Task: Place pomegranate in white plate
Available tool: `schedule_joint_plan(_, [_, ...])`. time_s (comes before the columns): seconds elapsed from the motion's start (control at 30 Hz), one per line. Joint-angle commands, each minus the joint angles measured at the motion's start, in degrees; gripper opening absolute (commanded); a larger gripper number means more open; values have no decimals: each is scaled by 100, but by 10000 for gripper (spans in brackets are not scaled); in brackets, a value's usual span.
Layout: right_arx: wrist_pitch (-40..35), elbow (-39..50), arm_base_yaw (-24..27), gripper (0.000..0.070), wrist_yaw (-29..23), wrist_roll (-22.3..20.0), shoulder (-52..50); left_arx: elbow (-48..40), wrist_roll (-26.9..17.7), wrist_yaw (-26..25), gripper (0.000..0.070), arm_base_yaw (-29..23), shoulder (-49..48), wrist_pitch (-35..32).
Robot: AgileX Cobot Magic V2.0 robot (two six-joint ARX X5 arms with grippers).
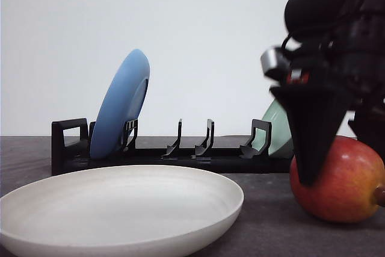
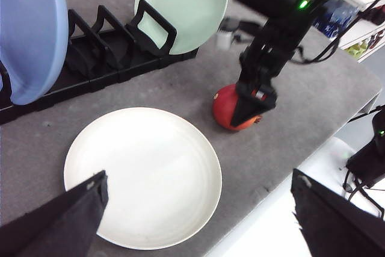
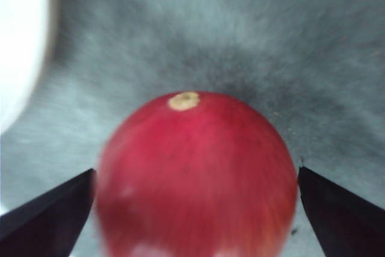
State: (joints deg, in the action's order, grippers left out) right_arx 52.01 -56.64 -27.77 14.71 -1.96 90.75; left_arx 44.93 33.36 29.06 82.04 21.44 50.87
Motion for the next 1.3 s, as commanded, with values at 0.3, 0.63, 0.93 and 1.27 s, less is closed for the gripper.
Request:
schedule_joint_plan(0.3, [41,-71,-135,532,-158,90,353,22,46,40,585,90,-5,-28])
schedule_joint_plan(0.63, [627,-985,-388,518,-391,392,361,22,31,55,585,90,-5,-28])
schedule_joint_plan(0.93, [635,-2196,-1416,518,-382,770,489,22,31,55,585,90,-5,-99])
schedule_joint_plan(1.27, [-120,-2446,-2477,519,-317,905,1218,22,36,56,585,90,-5,-117])
